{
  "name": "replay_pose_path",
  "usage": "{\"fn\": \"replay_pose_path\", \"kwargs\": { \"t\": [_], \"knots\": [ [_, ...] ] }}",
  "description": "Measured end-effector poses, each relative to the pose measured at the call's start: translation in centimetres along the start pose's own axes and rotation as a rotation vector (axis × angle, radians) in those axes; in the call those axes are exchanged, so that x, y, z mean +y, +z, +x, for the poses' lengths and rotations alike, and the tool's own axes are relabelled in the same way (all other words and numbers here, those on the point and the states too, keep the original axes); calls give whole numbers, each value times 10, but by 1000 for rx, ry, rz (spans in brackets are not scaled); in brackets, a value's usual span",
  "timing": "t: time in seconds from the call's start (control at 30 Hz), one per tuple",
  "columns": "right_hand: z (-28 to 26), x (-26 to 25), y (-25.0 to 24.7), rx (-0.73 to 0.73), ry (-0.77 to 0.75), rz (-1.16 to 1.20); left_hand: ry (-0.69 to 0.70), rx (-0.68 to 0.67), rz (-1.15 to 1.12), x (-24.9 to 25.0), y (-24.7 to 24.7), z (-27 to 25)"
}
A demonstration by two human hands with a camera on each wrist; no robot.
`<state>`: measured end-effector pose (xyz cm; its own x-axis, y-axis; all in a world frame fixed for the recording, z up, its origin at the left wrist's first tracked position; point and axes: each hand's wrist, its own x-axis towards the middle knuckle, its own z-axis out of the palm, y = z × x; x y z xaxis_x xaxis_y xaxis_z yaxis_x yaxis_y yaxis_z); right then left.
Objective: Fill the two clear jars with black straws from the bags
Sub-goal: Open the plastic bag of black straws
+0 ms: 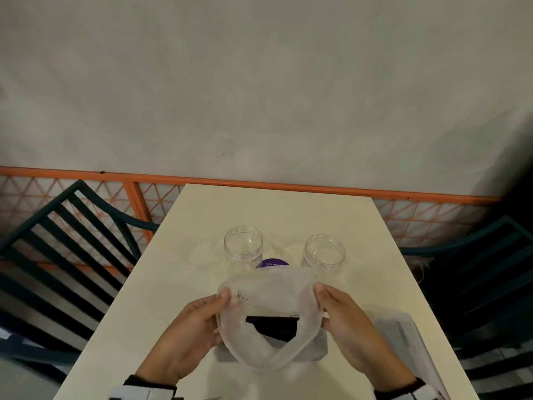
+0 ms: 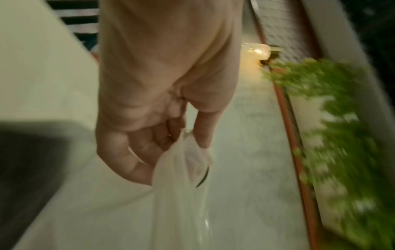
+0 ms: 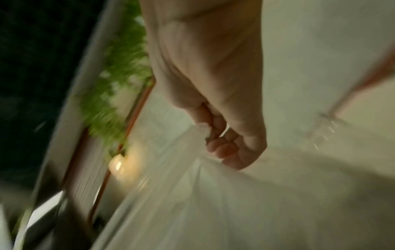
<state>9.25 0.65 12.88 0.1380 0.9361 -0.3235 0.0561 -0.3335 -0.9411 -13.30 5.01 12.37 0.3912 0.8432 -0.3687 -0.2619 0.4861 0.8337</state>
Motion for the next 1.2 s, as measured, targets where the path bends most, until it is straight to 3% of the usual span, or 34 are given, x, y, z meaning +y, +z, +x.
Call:
{"fn": "replay_pose_path", "kwargs": {
  "t": [0.07,0.13,0.23,0.37,0.47,0.6,0.7,0.8,0.9,1.03,1.1,1.2],
  "knots": [
    [0,-4,-5,-148,153,525,-73,-148,-224,3,-3,-1],
    [4,-7,-13,-143,294,816,-67,-262,-435,6,-7,-1],
    [9,-2,-19,-101,409,928,-51,-136,-463,2,-13,0],
    [9,4,-21,-77,328,748,30,-24,-93,-3,-14,-5],
    [5,4,-17,-45,229,277,21,196,189,-12,-23,-2],
    [9,15,-11,133,61,-197,87,458,512,-17,-32,-1],
    [11,18,-7,122,-18,-215,209,583,647,-16,-35,-3],
    [13,18,-1,20,43,17,197,493,688,-16,-33,-6],
    [15,15,5,-86,162,278,117,344,498,-17,-24,-5],
    [19,14,-1,-187,314,690,-75,183,-18,-16,-27,-1],
    [21,15,-8,-177,345,834,-154,126,-291,-14,-31,0],
    [32,28,-16,-136,319,925,-144,67,-471,-19,-35,3]
  ]
}}
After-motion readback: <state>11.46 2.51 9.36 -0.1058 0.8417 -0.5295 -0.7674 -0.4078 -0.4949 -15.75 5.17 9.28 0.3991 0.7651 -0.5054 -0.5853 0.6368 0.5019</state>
